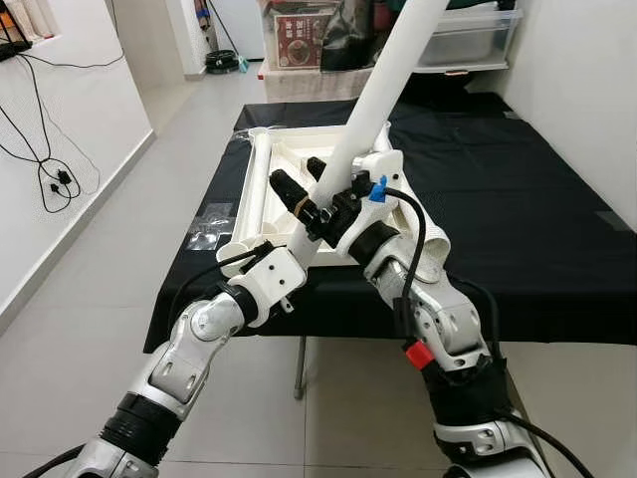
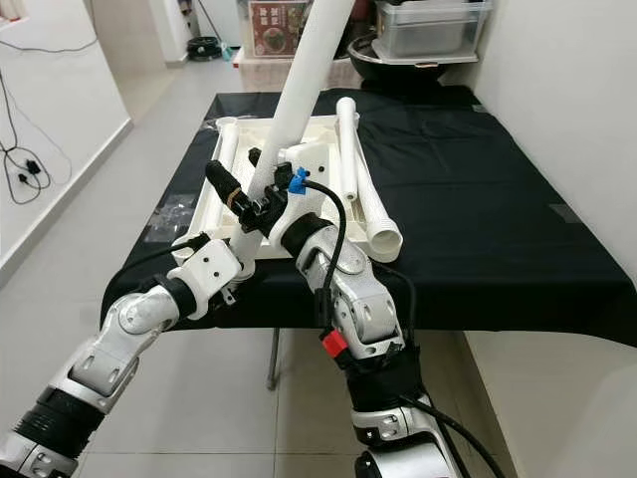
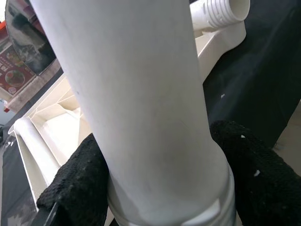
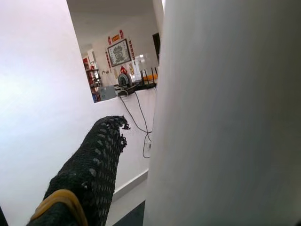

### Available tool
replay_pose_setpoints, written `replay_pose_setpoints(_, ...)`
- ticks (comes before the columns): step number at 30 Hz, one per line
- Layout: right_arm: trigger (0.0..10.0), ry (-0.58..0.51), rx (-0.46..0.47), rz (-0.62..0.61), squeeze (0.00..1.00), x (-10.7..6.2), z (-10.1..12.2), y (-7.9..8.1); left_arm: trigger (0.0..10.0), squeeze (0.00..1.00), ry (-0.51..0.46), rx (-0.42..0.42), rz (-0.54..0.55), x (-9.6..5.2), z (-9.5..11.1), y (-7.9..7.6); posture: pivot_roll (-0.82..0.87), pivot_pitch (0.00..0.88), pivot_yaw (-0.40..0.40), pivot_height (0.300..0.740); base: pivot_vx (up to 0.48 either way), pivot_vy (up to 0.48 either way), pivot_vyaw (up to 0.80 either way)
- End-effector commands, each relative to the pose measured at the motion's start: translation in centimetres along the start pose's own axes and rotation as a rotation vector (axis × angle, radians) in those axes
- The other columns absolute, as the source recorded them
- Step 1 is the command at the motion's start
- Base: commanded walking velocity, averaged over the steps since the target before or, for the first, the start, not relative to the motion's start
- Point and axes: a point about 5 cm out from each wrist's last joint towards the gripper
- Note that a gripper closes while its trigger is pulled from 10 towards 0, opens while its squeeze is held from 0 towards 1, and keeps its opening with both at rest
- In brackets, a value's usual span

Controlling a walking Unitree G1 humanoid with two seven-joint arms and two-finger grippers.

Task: Building children table

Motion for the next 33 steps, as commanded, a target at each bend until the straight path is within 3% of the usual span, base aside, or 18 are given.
replay_pose_setpoints(1, 10.0, 0.012, 0.011, 0.021, 0.0, 0.3, -0.4, 0.7, 10.0, 0.0, -0.041, 0.029, -0.041, 0.4, 0.9, -0.7, 0.02, 0.02, 0.012, 0.74, 0.0, 0.0, 0.0)
replay_pose_setpoints(4, 10.0, 0.008, 0.01, 0.021, 0.0, 0.4, -0.3, 0.7, 10.0, 0.0, -0.047, 0.017, -0.056, 0.5, 0.9, -1.2, 0.02, 0.02, 0.012, 0.74, 0.0, 0.0, 0.0)
replay_pose_setpoints(5, 0.0, 0.005, 0.014, 0.024, 0.0, 0.4, -0.3, 0.7, 10.0, 0.0, -0.046, 0.021, -0.063, 0.4, 0.8, -1.4, 0.02, 0.017, 0.013, 0.74, 0.0, 0.0, 0.0)
replay_pose_setpoints(23, 0.0, 0.01, 0.02, 0.044, 0.0, 0.1, -0.6, 1.1, 10.0, 0.0, 0.008, 0.015, -0.059, -0.5, -0.4, -1.2, 0.02, 0.0, 0.015, 0.74, 0.0, 0.0, 0.0)
replay_pose_setpoints(24, 0.0, 0.01, 0.021, 0.045, 0.0, 0.1, -0.6, 1.1, 10.0, 1.0, 0.008, 0.002, -0.053, -0.5, -0.5, -1.2, 0.02, 0.0, 0.014, 0.74, 0.0, 0.0, 0.0)
replay_pose_setpoints(27, 0.0, 0.012, 0.025, 0.047, 0.0, 0.1, -0.6, 1.1, 10.0, 1.0, -0.001, -0.039, -0.032, -0.5, -0.6, -1.0, 0.02, 0.0, 0.015, 0.74, 0.0, 0.0, 0.0)
replay_pose_setpoints(33, 0.0, 0.008, 0.026, 0.048, 0.0, 0.0, -0.6, 1.2, 10.0, 1.0, 0.01, -0.017, -0.012, -0.5, -0.6, -0.7, 0.02, 0.0, 0.014, 0.74, 0.0, 0.0, 0.0)
Point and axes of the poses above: a point about 5 cm out from each wrist's last joint towards the gripper, its own x axis pointing out of the wrist towards the gripper, its own z axis along the axis of the wrist's last joint, y = z × x, and after that the axes turned 6 degrees about -x, right-handed
